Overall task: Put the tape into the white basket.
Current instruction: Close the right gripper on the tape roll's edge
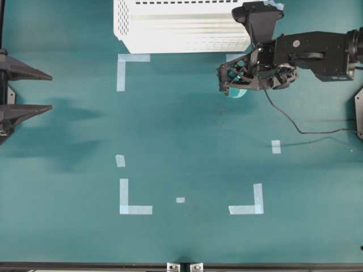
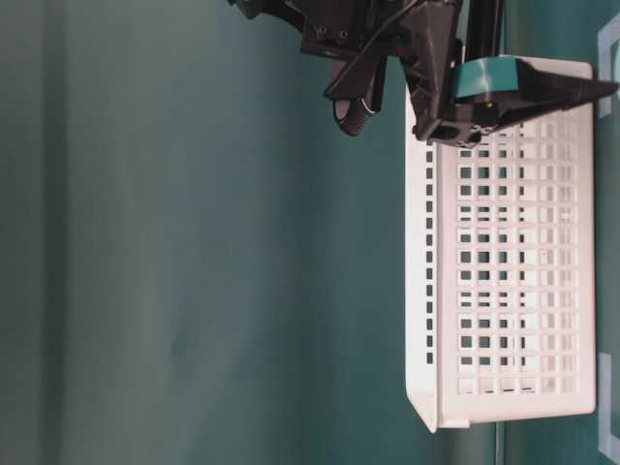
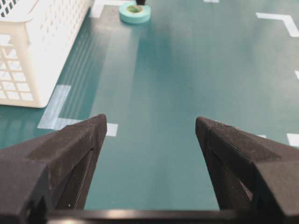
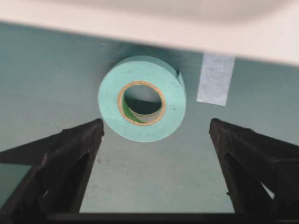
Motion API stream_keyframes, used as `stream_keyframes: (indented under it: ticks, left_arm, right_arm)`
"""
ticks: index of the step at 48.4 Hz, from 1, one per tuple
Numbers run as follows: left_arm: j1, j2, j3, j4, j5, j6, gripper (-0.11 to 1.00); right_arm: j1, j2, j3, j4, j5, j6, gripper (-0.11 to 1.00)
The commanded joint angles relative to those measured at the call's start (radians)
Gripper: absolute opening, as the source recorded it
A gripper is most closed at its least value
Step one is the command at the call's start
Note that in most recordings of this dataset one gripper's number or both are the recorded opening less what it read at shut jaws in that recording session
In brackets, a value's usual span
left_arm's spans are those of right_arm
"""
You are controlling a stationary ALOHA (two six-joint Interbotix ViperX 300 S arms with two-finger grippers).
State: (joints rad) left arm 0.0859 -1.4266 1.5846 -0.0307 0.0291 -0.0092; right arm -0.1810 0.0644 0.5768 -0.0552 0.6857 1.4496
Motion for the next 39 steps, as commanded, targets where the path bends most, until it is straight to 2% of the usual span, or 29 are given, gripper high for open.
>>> stream_keyframes:
  ticks: [1, 39]
  left_arm:
    - [0.005, 0.008, -0.012, 0.002, -0.005, 0.000, 0.32]
    - [0.005, 0.008, -0.012, 0.002, -0.006, 0.000, 0.32]
  right_arm:
    - [-0.003, -0.006, -0.008, -0.003, -0.017, 0.003, 1.00]
    - [-0.012, 0.063, -0.054, -0.012, -0.038, 0.002, 1.00]
